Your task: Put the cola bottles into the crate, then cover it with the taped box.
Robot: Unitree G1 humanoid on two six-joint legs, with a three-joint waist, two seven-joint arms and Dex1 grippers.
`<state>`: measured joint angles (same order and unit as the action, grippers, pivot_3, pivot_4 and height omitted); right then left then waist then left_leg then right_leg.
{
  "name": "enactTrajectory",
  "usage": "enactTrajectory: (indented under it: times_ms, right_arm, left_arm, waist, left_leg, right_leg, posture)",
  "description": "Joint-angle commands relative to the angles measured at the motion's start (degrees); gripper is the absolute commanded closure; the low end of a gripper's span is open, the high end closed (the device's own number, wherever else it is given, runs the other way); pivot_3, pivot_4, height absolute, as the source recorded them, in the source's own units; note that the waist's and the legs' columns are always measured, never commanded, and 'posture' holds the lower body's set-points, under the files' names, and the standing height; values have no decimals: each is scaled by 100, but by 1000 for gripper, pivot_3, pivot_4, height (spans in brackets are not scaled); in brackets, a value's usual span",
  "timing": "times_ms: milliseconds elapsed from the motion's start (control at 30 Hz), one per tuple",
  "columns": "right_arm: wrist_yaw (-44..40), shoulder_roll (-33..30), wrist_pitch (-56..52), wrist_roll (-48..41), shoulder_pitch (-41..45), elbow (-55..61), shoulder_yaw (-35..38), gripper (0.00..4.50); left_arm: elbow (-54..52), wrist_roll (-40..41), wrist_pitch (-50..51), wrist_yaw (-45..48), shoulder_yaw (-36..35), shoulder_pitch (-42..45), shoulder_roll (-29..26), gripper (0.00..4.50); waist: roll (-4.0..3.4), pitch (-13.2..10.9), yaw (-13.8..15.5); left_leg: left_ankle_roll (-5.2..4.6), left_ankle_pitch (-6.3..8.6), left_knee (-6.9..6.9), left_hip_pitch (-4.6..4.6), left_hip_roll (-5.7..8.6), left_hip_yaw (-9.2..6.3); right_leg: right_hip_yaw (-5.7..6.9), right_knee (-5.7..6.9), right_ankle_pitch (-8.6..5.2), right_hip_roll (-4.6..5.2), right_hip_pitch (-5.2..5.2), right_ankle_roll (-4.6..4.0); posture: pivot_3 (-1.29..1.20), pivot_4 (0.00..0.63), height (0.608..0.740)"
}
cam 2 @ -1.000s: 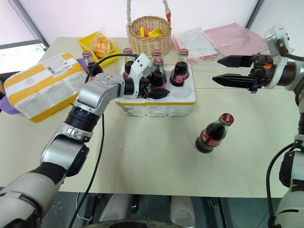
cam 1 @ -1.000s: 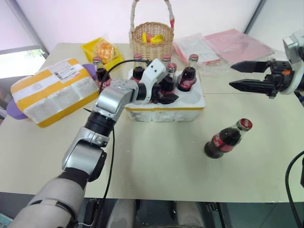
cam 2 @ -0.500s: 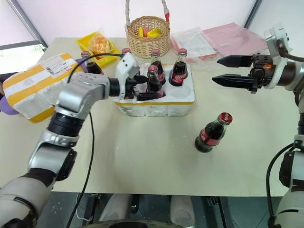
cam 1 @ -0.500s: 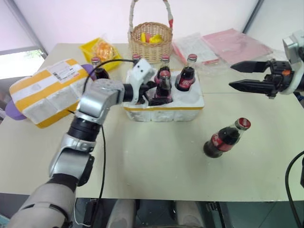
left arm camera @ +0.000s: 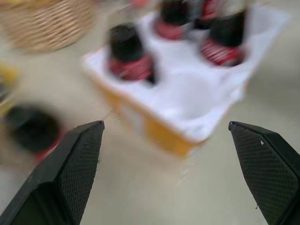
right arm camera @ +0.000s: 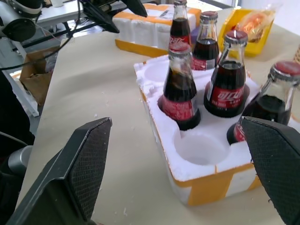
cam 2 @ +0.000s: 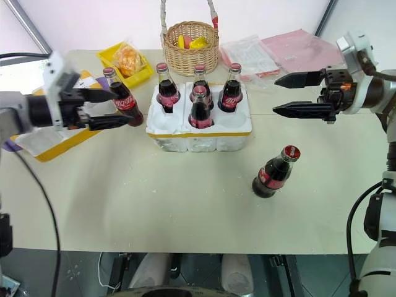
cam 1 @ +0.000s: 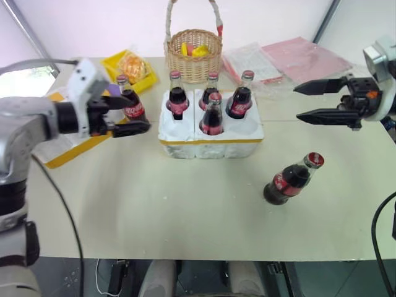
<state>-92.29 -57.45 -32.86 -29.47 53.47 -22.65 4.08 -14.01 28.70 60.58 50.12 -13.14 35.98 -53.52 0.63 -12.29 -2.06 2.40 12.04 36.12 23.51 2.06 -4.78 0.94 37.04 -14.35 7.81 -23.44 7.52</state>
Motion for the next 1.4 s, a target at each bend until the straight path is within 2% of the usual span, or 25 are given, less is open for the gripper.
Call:
enactTrajectory:
  times_ms: [33,167,333,633,967,1400]
  right_arm:
    - [-21,-92,-85,-94,153,109,62,0]
    - [-9,-52,46,-26,125,194,90,0]
    - [20,-44,-6,-50,162,292,78,0]
    - [135,-86,-183,-149,121,481,178,0]
    - [298,-133,-316,-242,-9,619,359,0]
    - [409,-90,-382,-327,-4,714,363,0]
  left_arm:
    - [-139,-211,-128,-847,-481,-170,298,50]
    - [143,-552,-703,-1862,-696,-263,1036,50]
    - [876,-888,-1525,-2193,-431,-205,1411,50]
    - [2466,-1239,-2519,-1974,233,452,1732,50]
    - [2543,-1224,-2529,-1626,359,496,1712,50]
    - [4247,-1692,-3527,-1582,737,1320,2240,50]
  waist:
    - [1,0,13]
    - [4,-1,52]
    - [4,-1,84]
    - [6,0,134]
    - [6,0,102]
    - [6,0,127]
  left_leg:
    - [0,0,2,0,0,-1]
    - [0,0,0,1,1,0]
    - [1,0,0,0,0,4]
    - [1,0,3,2,2,8]
    - [1,0,2,2,0,8]
    - [1,0,3,3,2,8]
  right_leg:
    - [0,0,0,0,1,0]
    - [-1,-4,2,-1,1,-3]
    - [-6,-2,4,-4,-3,-5]
    - [-8,-4,5,-3,-2,-5]
    - [-8,-2,5,-4,-3,-4]
    - [-8,-3,6,-4,-3,-3]
  posture:
    - [0,150,738]
    - [0,150,738]
    - [0,150,738]
    - [0,150,738]
    - [0,150,738]
    - [0,150,738]
